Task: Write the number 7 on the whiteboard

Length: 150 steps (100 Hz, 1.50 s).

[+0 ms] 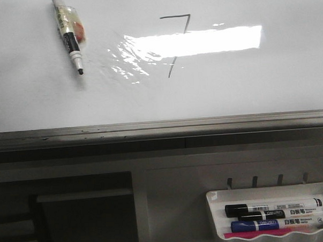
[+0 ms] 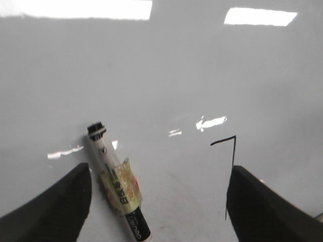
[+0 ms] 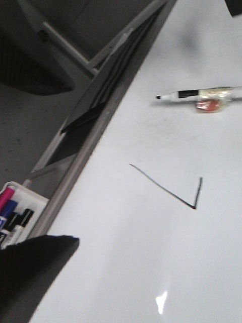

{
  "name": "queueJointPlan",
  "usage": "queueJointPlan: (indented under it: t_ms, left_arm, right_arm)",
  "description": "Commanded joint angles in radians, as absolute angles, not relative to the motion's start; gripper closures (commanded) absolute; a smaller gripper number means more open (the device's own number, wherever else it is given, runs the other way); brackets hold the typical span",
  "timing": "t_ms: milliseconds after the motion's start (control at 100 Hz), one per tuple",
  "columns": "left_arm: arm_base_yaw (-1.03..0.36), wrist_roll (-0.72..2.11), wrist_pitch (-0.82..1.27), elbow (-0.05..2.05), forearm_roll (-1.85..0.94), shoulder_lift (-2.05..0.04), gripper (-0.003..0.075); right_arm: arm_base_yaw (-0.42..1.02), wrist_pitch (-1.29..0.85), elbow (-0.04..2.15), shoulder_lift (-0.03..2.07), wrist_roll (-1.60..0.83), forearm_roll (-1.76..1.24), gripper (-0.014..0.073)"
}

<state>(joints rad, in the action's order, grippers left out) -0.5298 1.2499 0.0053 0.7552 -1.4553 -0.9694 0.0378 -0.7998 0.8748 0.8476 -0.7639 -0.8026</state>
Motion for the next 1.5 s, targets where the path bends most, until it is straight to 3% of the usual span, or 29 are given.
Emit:
queueJointPlan:
  t_ms: [0,80,240,280,610,970,1490]
  left_arm:
    - [-0.526,1.250,0.012,0.782,-1.419,-0.887,0.0245]
    - [-0.526,1.250,0.014,0.782,-1.382,-0.825,0.0362]
    - [-0.526,1.250,0.105,0.780,-1.281,-0.714,0.0738]
    - [-0.526,1.251,0.132,0.774,-1.260,-0.693,0.0741]
    - [-0.526,1.271,0.125,0.531,-1.254,-0.456,0.0741]
    - [-0.526,1.272,0.026,0.296,-1.272,-0.095,0.0741]
    - [-0.526,1.272,0.008,0.262,-1.352,-0.041,0.0741]
  right_arm:
    - [0.030,-0.665,0.901,0.832,-0.768,-0.923,0.0132]
    - [0.030,-0.603,0.901,0.826,-0.770,-0.977,0.0246]
    - [0.032,-0.526,0.896,0.785,-0.804,-1.001,0.0592]
    - [0.032,-0.505,0.885,0.763,-0.834,-1.006,0.0668]
    - [0.032,-0.351,0.566,0.440,-0.953,-1.006,0.0657]
    - [0.032,-0.338,0.286,0.086,-0.953,-1.016,0.0657]
    - [0.032,-0.324,0.284,0.067,-0.953,-1.038,0.0657]
